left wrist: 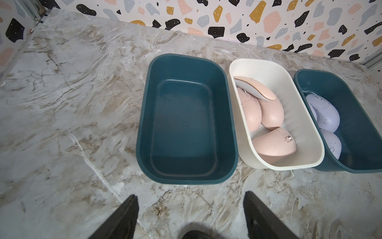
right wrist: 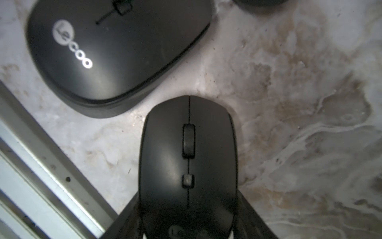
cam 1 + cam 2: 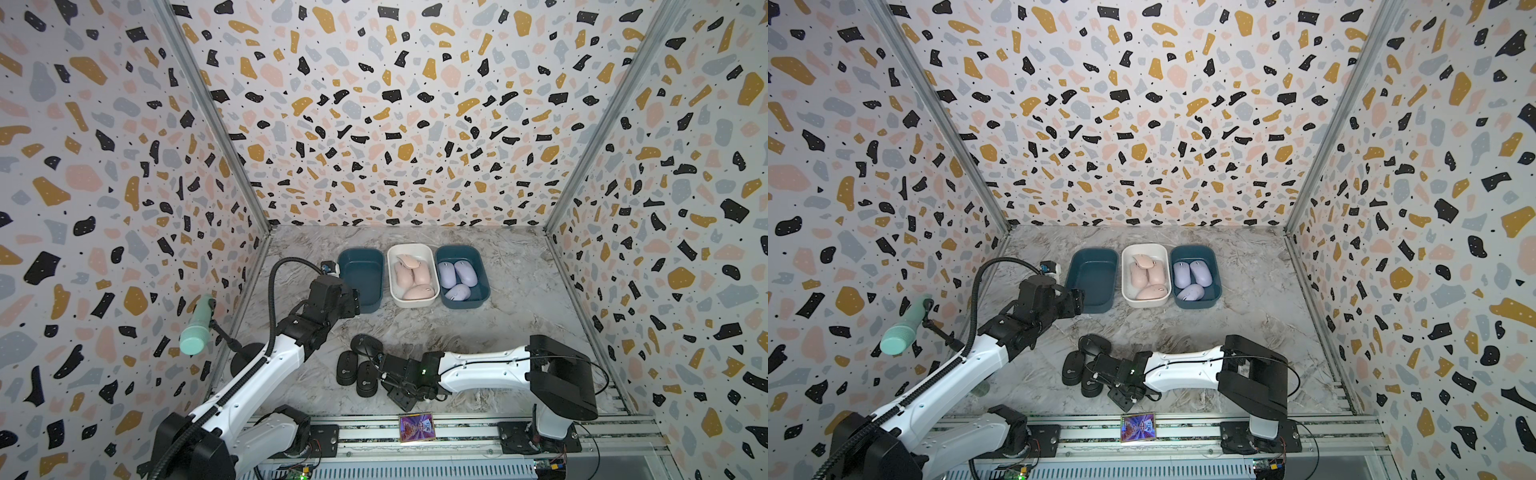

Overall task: Place the mice by color into the storage box
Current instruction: Pick up the mouse from the center of the board, then place the mouse in the storage box.

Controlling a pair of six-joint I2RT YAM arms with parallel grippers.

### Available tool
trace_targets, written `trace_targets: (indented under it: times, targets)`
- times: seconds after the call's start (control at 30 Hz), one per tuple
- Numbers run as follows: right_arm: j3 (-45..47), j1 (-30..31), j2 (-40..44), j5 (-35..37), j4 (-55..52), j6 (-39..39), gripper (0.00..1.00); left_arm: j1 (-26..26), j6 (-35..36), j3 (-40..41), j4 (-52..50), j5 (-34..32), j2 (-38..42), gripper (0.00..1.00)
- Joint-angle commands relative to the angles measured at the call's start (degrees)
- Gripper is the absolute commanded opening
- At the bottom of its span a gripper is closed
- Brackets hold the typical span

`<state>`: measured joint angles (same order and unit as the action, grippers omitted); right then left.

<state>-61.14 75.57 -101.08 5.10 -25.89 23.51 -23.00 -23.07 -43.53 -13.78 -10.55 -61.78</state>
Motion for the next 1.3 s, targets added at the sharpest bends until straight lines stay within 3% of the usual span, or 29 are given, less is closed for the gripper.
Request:
trace_targets:
  times: [0.0, 0.43, 0.83, 1.27]
  targets:
    - [-0.64, -1.18, 1.71, -0.02, -0.30, 0.49, 0.47, 0.38, 1.20, 0.37, -0.19, -0.35, 0.76, 0.79]
    - [-0.16, -5.22, 7.30, -0.68, 0.74, 2.31, 0.46, 0.33, 1.31, -0.46, -1.82, -2.92, 0.94, 0.79]
    - [-4.56, -14.75, 11.37, -4.04, 3.96, 0.32, 0.46, 0.67, 2.58, -2.97, -4.49, -6.80, 1.75, 0.79]
    - [-11.11, -21.40, 8.05, -6.60, 11.28, -1.17, 0.46, 3.65, 2.24, -6.04, -3.54, -5.98, -0.22, 0.80]
